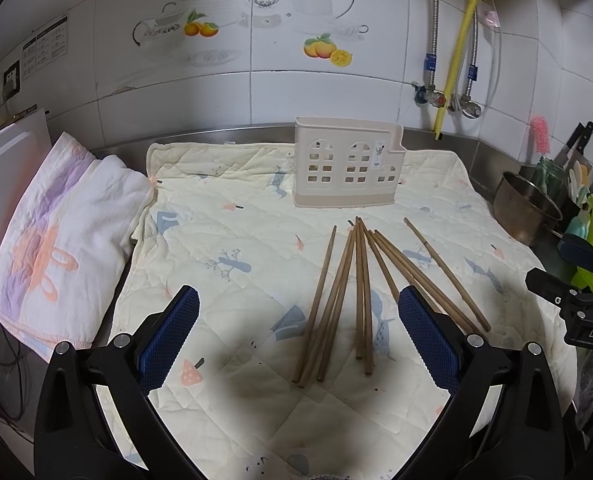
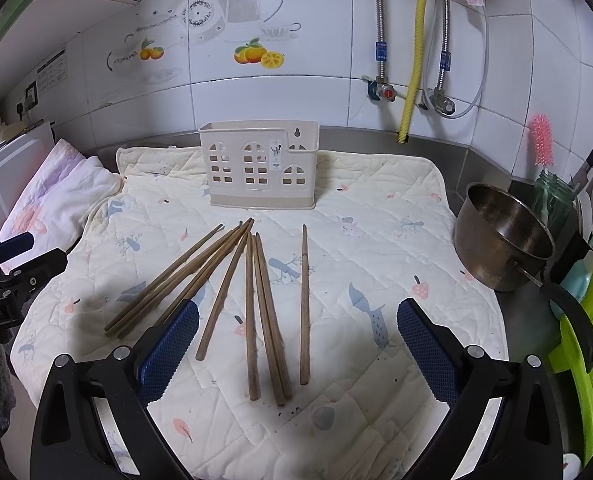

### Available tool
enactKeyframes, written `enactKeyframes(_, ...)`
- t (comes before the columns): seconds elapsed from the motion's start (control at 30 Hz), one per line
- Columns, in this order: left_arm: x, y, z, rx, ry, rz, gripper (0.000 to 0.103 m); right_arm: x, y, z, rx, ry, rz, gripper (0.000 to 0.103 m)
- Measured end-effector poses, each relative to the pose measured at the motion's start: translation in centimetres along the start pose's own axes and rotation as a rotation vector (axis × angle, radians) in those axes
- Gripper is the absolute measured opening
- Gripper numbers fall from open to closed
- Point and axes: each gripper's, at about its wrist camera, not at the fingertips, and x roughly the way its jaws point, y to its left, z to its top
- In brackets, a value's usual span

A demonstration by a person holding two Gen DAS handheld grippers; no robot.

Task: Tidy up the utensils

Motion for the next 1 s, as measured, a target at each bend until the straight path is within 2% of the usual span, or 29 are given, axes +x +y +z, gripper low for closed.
enactKeyframes(0.37, 0.2, 0.8, -0.1, 0.011, -0.004, 0.010, 0.097, 0.7, 0.2, -0.1, -0.021, 0.008, 0.007, 0.095)
enactKeyframes(0.43, 0.4, 1.3, -0.2, 0.007, 0.000, 0.014, 0.097, 0.9, 0.2, -0.3, -0.024, 0.009, 0.012, 0.092)
enactKeyframes(0.53, 0.7, 2.0, -0.2, -0.001, 0.007, 0.022, 0.090, 1.3, 0.1, -0.5, -0.025, 0.020, 0.017, 0.084)
enactKeyframes(0.6, 0.9, 2.5, -0.3, -0.008, 0.016, 0.019, 0.088, 1.6, 0.1, -0.7, -0.030, 0.028, 0.015, 0.084)
enactKeyframes(0.67, 1.1, 2.8, -0.5, -0.012, 0.026, 0.024, 0.079, 1.9, -0.1, -0.9, -0.029, 0.035, 0.019, 0.080)
enactKeyframes(1.0, 2.5, 3.1, -2.0, -0.005, 0.082, -0.021, 0.060, 3.3, -0.9, -2.3, -0.005, 0.080, 0.050, 0.065)
